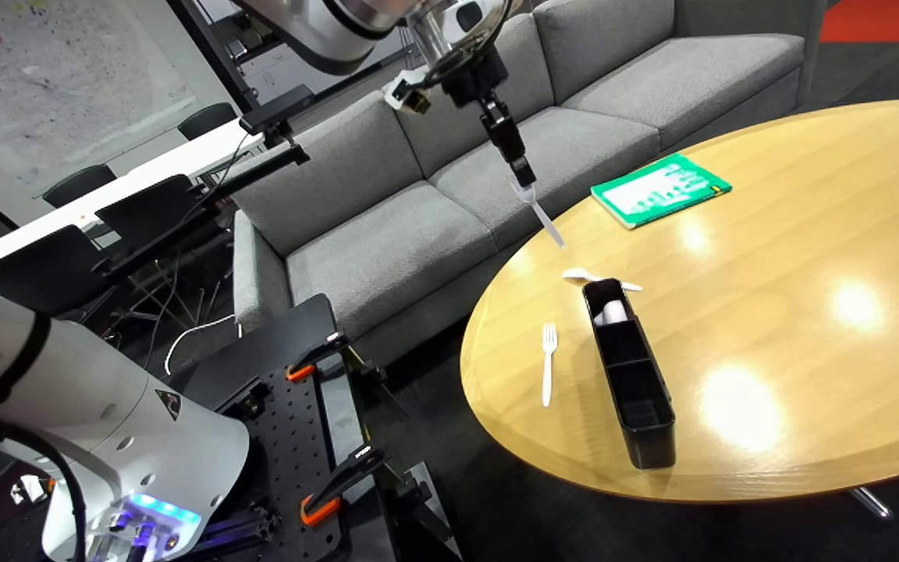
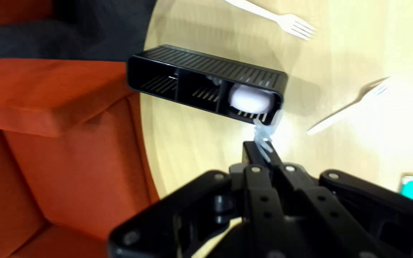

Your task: Get the fork from the object and put it on the table

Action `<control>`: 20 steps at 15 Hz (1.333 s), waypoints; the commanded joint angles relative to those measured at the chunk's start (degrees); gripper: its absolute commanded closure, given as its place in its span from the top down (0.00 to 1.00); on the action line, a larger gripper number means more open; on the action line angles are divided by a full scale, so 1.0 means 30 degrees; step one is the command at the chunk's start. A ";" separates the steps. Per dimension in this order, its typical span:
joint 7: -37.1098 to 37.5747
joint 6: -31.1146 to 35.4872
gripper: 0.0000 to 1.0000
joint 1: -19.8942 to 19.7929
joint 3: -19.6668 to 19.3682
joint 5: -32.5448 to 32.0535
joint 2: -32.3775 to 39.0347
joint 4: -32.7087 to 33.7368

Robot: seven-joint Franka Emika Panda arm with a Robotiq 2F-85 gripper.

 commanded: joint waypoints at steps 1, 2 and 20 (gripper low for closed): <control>-0.0412 0.4606 0.01 -0.0326 0.0736 0.0072 -0.1065 -0.2452; -0.0427 0.6198 0.01 -0.0301 0.0808 0.0151 -0.0907 -0.2843; -0.0666 1.6722 0.01 -0.1142 0.1464 0.1847 0.5864 -0.2092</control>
